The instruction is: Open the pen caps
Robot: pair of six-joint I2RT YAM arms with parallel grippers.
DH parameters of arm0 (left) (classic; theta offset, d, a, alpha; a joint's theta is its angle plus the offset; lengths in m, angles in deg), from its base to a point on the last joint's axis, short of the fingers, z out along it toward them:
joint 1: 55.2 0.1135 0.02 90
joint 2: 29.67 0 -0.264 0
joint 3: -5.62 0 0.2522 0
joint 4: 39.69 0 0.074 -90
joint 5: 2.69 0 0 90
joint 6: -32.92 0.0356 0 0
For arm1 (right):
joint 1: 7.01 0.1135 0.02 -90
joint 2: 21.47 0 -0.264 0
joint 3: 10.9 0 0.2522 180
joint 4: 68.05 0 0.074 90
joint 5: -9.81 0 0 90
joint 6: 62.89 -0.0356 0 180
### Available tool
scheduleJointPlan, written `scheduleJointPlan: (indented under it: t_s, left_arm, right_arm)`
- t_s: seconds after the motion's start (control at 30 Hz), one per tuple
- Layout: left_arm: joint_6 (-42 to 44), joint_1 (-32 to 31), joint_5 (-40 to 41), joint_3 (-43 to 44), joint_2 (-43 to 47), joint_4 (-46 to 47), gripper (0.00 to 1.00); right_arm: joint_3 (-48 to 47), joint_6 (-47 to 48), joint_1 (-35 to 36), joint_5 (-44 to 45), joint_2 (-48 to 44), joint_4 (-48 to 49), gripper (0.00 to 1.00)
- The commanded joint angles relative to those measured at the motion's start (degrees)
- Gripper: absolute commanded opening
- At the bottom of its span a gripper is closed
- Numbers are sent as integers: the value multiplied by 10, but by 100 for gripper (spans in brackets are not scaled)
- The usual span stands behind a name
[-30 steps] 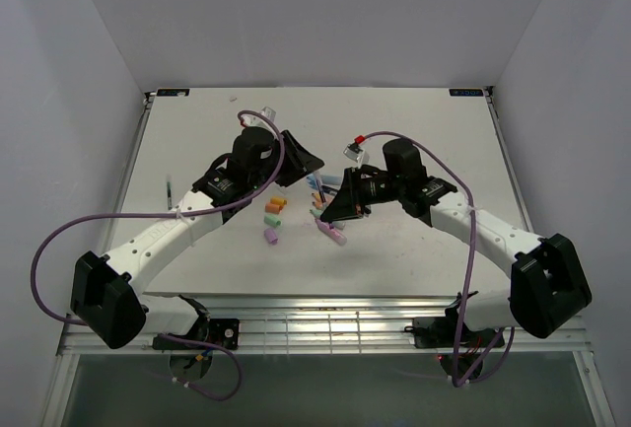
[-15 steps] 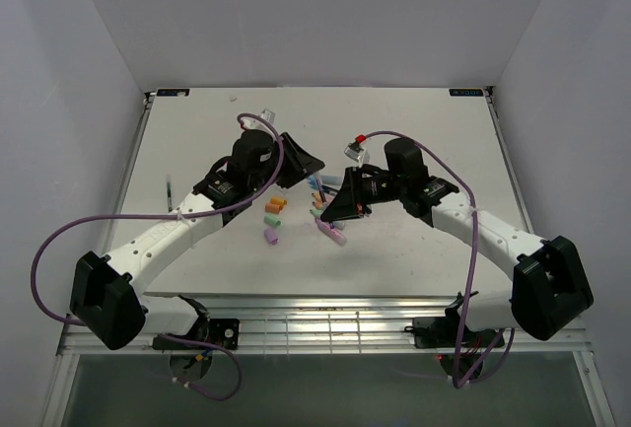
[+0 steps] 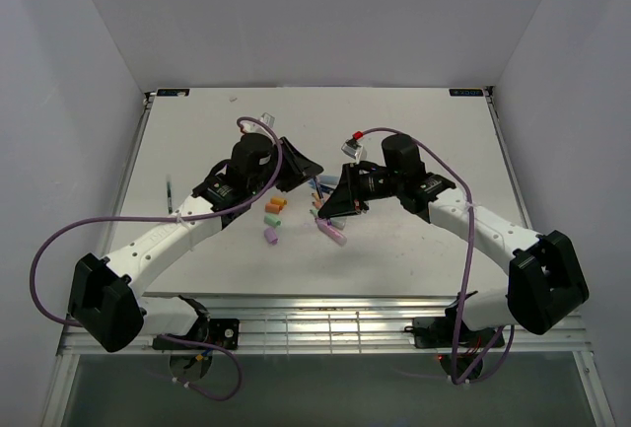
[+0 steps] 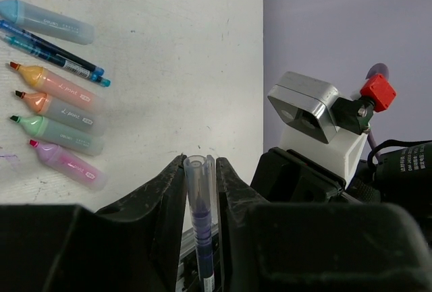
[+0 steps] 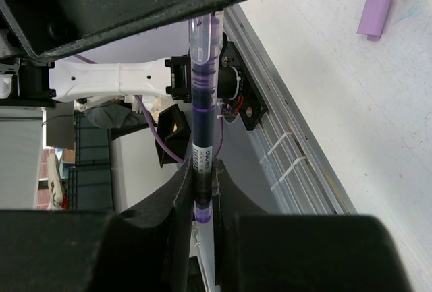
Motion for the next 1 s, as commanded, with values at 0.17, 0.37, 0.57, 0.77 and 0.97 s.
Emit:
scheduleJointPlan:
  t_s: [0.17,0.37,0.57,0.77,0.97]
  left_arm:
    - [-5,-3,-4,7,11,10,0]
    - [-19,-1,32,45,-9,-44,0]
    - [-41,49,46,112,-77,-123,0]
    - [-13,103,52,167,-121,-135,0]
    - [19,124,53,178,-104,-141,0]
  right_arm:
    - [18,0,0,-5,-19,24,8]
    - [-36,128,3,57,-11,-144,8]
    - [-50,249,22,204,-23,-338,8]
    - [-30,303,86,348,-38,-419,8]
    - [-27,310,99,349,-29,-408,8]
